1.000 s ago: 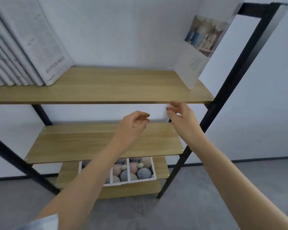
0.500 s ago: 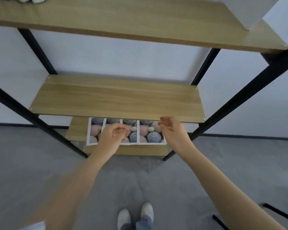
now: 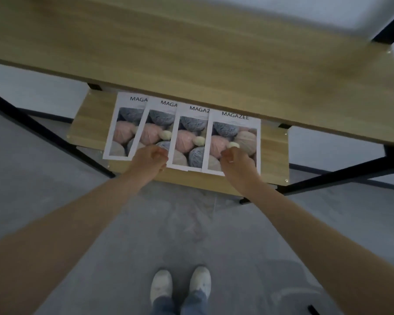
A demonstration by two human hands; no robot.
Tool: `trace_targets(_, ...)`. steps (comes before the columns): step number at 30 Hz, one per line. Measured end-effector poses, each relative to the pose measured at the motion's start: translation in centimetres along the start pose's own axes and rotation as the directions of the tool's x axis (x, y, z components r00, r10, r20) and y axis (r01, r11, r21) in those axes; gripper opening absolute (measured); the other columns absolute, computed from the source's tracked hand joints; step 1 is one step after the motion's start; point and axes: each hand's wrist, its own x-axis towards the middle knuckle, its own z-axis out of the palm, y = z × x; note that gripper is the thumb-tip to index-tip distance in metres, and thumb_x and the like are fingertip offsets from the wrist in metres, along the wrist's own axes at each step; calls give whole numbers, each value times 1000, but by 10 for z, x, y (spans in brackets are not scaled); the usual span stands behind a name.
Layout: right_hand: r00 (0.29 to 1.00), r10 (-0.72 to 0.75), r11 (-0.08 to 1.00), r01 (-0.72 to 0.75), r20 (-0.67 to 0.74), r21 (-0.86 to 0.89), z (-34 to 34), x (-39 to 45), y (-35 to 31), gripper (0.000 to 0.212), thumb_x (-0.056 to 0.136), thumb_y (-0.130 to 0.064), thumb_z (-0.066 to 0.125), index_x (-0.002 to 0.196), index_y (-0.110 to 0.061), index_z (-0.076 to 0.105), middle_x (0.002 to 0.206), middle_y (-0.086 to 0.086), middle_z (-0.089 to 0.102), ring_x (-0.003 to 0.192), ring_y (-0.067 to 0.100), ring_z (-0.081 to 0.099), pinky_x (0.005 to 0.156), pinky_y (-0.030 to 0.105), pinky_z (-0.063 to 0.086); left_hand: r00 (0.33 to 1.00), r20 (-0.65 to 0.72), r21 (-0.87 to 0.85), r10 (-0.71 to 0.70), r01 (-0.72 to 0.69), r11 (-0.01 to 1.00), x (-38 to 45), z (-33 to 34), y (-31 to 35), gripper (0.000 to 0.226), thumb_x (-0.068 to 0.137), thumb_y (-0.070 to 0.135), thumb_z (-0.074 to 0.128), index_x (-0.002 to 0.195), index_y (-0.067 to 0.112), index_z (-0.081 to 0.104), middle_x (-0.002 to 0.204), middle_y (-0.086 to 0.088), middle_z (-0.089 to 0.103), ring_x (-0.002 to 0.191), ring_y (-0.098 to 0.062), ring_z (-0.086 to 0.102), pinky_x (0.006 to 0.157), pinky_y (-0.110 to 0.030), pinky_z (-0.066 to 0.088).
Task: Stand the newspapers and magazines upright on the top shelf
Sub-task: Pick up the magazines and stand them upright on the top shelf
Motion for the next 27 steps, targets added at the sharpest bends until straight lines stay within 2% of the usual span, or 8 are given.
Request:
trace_targets(3,1000,20,996,-20,-9,-89,29,51,20,30,97,-22,46,121,-6,53,106,12,60,89,26,56,72,31,46,998,-65,98,-25,31,995,45,17,-23,16,85,18,54,71,22,59,77,-7,63,81,-29,64,72,-38,56)
trace_targets(6,997,80,983,-82,-19,-165,59,96,35,37,96,-28,47,123,-3,46,108,15,56,96,30,57,76,38,49,987,-163,184,9,21,983,81,32,-34,12,92,12,47,83,16,54,67,4,49,60,-11,48,48,-21,32)
trace_targets(10,996,83,936,-91,-39,-340,86,143,50,57,94,-38,48,138,-4,32,142,20,36,129,41,37,102,54,38,973,-227,192,30,15,981,125,48,-45,10,94,11,46,102,14,52,80,-6,56,63,-16,48,48,-23,32)
trace_targets(13,994,86,906,-104,-61,-410,93,164,48,70,92,-48,49,145,-11,22,154,21,15,139,45,18,105,62,30,973,-226,179,43,-2,984,147,53,-46,39,90,8,56,129,10,52,115,-5,56,82,-14,53,52,-17,36)
trace_targets(16,983,180,860,-176,-39,-478,99,172,44,88,89,-56,50,150,-13,3,157,24,-3,142,50,2,106,68,22,965,-258,169,35,10,986,159,55,-43,48,88,8,60,135,7,47,126,-9,56,99,-18,52,63,-21,39)
trace_targets(22,982,191,819,-159,0,-551,105,172,44,100,82,-43,66,151,-21,-4,157,26,-2,141,53,0,103,72,19,972,-213,195,100,-58,979,153,56,-40,36,89,8,60,124,3,54,111,-10,61,96,-18,54,77,-27,43)
trace_targets(25,977,209,829,-152,46,-538,97,155,49,108,80,-37,69,150,-22,-12,155,28,-3,139,56,3,106,67,25,986,-144,145,80,-59,988,135,63,-47,28,90,12,61,117,5,58,96,-8,63,83,-22,63,66,-31,55)
trace_targets(27,979,195,820,-133,53,-557,94,140,55,100,80,-32,66,149,-24,-6,152,25,5,135,58,12,103,64,33,995,-97,51,13,-8,999,115,71,-51,16,90,13,62,103,5,60,83,-10,64,67,-19,63,50,-25,57)
